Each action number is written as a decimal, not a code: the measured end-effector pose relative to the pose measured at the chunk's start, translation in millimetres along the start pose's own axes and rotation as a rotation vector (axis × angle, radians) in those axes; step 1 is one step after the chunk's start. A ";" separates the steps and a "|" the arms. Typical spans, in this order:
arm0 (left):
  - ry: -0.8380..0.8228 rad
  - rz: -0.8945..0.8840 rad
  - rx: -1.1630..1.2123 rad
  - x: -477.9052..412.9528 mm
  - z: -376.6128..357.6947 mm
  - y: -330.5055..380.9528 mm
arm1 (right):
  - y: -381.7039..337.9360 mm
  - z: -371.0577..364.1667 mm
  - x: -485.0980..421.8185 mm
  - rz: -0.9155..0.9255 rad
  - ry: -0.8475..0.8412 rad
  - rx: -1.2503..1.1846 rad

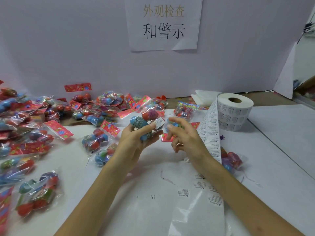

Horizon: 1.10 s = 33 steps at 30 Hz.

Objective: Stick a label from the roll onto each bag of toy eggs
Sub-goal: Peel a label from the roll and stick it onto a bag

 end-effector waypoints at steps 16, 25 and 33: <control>-0.146 -0.050 -0.246 6.0 -12.3 -3.2 | -9.9 6.8 2.0 0.148 0.053 0.062; -0.140 -0.038 -0.223 5.6 -9.3 -4.4 | -7.2 4.6 -0.1 0.060 -0.010 -0.037; -0.107 -0.089 -0.346 6.0 -11.5 -9.0 | -6.4 6.1 0.1 0.127 0.019 0.053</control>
Point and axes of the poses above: each hand's wrist, its own x-axis away from the middle knuckle, its own z-axis out of the back of the hand, y = z × x, the point moved 5 cm from there along -x, towards the middle knuckle, and after that the axes turned 4 degrees about y, right-handed, at the moved point
